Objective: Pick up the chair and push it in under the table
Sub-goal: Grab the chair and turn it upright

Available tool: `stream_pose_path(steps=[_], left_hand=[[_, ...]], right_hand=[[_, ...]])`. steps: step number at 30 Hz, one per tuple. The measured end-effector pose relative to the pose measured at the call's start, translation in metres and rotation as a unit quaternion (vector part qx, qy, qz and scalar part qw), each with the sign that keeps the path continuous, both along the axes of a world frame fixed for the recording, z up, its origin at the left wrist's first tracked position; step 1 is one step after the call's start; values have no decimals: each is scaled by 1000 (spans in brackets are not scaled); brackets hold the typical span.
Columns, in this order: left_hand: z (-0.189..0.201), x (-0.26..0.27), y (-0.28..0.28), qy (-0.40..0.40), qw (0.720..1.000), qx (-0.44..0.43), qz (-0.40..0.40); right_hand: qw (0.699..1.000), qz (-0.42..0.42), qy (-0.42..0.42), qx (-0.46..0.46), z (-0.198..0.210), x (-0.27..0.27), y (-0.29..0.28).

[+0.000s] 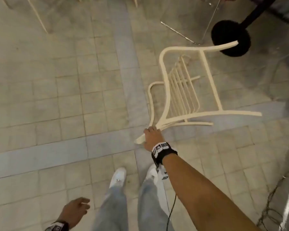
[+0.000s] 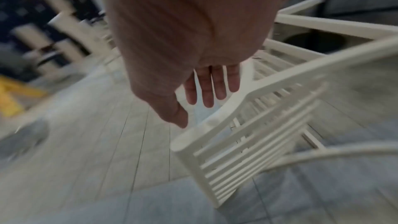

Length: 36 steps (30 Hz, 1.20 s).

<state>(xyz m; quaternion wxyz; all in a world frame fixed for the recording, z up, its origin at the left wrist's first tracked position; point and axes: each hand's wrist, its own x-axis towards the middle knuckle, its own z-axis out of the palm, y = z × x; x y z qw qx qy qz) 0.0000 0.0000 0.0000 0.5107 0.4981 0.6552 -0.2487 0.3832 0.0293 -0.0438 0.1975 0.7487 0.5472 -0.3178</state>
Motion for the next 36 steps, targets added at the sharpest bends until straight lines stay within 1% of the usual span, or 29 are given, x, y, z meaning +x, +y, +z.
stream_pose_path(steps=[1, 3, 4, 5, 7, 8, 9, 12, 14, 18, 23, 27, 30, 32, 34, 36], left_hand=[[-16, -2, -6, -3, 1000, -2, -6], [-34, -3, -18, 10, 1000, -12, 0], [-39, 1, -23, 18, 999, -27, -3], [-47, 2, -31, 11, 999, -30, 3], [-59, 5, -39, 5, 1000, -25, 0], [-62, 9, -41, 7, 999, -31, -10], [-67, 12, -43, -3, 1000, -29, -10], [-68, 26, -39, -11, 999, -20, -26], [-64, 41, -28, -24, 999, -9, -38], [-51, 83, -2, -56, 996, 5, -73], [-39, 144, 32, -95, 985, 46, -136], [-35, 189, 44, -116, 975, 88, -169], [-40, 200, 50, -113, 963, 103, -224], [-43, 199, 55, -114, 960, 120, -228], [-42, 194, 61, -127, 949, 176, -228], [-33, 190, 66, -142, 932, 216, -255]], right_hand=[[999, 48, -12, -7, -19, 1, 6], [992, 117, -28, -28, -46, -1, 17], [988, 142, -28, -48, -50, -3, 21], [983, 170, -31, -64, -63, -5, 25], [979, 183, -19, -82, -77, -8, 26], [982, 171, -9, -82, -81, -8, 25], [982, 174, -4, -74, -86, -7, 23], [985, 171, 1, -31, -82, -1, 10], [986, 167, -7, 9, -69, 7, 1], [988, 124, 28, 91, -23, 31, -20], [980, 86, 69, 166, 66, 59, -36], [964, 48, 111, 237, 130, 75, -50], [952, 14, 141, 270, 168, 79, -59], [947, -7, 148, 284, 183, 77, -63], [941, -22, 160, 297, 191, 73, -69], [935, -39, 177, 305, 198, 72, -79]])
